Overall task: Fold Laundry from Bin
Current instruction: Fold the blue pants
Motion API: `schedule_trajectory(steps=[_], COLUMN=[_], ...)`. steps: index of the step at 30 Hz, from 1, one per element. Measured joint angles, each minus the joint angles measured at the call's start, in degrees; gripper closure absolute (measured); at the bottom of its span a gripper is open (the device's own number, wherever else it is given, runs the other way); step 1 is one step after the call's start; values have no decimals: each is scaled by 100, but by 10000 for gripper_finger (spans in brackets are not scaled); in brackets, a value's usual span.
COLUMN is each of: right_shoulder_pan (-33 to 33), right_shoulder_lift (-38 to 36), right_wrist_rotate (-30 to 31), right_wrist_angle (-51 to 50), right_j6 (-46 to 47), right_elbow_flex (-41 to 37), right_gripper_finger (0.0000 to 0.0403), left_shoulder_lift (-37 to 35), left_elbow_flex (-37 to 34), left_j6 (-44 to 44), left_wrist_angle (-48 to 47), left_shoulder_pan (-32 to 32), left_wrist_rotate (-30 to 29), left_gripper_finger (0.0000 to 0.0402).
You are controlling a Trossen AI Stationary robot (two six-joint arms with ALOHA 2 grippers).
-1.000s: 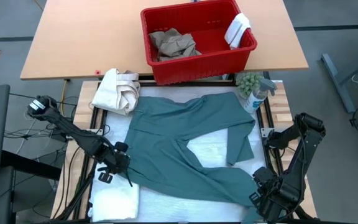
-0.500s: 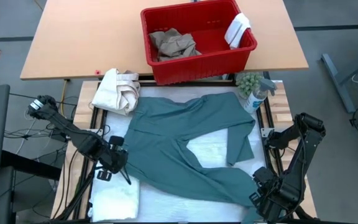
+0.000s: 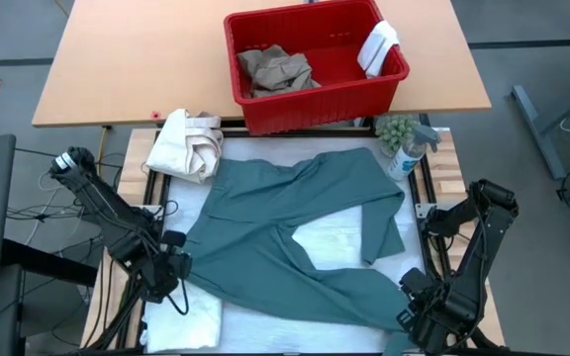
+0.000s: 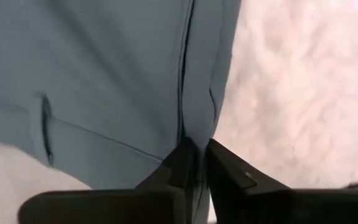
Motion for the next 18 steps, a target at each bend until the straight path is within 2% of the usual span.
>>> schedule_trajectory(steps=[5, 14, 16, 18], right_shoulder_pan=[0, -95, -131, -219], right_shoulder_lift=[0, 0, 0, 0], right_wrist_rotate=[406, 1353, 1582, 1963], right_wrist_angle=[249, 841, 858, 660], right_j6=[-325, -1241, -1322, -1256], right_elbow_flex=[0, 0, 0, 0], right_gripper_finger=[246, 226, 221, 218], left_shoulder_lift=[0, -17, -17, -20], left_elbow_flex=[-191, 17, 133, 216], left_j6=[-354, -414, -421, -426], left_wrist_angle=[-100, -8, 279, 771], left_shoulder_pan=[69, 68, 69, 67], left_wrist_rotate=[432, 1519, 1280, 613], left_gripper_finger=[342, 258, 245, 239])
